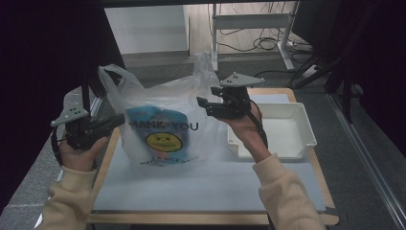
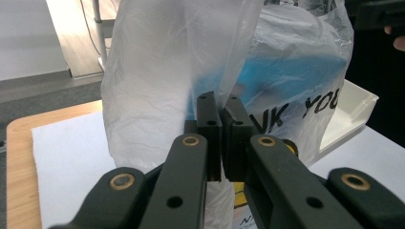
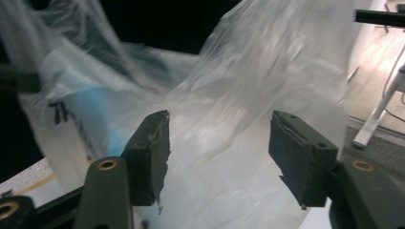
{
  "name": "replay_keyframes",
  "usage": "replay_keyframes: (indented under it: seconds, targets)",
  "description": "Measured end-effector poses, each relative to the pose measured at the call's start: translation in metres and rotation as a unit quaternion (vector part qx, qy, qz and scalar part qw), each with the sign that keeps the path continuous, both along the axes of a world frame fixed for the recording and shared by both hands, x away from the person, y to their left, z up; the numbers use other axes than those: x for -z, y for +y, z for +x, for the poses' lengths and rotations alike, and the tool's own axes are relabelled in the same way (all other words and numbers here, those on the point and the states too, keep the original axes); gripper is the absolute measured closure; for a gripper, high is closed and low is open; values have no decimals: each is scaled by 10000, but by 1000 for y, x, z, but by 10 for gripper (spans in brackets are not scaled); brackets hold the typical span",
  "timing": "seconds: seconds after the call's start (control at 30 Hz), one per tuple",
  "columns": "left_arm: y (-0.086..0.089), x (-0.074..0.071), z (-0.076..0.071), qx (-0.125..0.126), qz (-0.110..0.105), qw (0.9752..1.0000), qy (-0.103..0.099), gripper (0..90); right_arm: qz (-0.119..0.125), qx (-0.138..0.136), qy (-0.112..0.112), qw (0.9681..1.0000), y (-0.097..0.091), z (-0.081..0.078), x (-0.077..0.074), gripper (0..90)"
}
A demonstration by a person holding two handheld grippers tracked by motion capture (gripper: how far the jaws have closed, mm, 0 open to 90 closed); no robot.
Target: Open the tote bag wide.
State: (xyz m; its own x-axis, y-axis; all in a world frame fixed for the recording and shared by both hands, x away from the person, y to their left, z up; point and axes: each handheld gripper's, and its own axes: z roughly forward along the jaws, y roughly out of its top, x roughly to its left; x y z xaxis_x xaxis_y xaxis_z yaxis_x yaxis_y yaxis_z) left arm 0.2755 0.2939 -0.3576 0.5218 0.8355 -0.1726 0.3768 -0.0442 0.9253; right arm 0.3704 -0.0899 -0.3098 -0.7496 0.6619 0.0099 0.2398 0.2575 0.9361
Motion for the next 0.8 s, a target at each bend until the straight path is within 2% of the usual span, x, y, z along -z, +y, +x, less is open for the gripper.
replay_keyframes:
  seconds: [0.03,0.1,0.23,0.4,0.53,0.67,0.7,0.8]
  targets:
    - [0,0,0,6,0,10000,1,879,42,32,-5,10000,0,2,-1,389]
    - [-1,1,0,14,-16,10000,5,880,101,14,125,9999,-1,8,-3,380]
    - [-1,1,0,20,-34,10000,-5,882,90,84,126,9998,0,17,-7,379]
    - [0,3,-1,22,-65,10000,-6,883,226,75,205,9995,-1,27,-5,394]
    - [-1,4,-1,27,-75,10000,-4,882,353,-72,226,9991,-2,30,-5,468]
    - [-3,5,0,53,-101,9999,-4,882,278,-151,271,9991,2,32,-3,533]
    - [-3,5,0,55,-92,9999,-6,882,259,-203,310,9990,4,33,-2,568]
    - [-5,6,0,67,-107,9999,-5,881,156,-233,247,9993,9,32,-1,693]
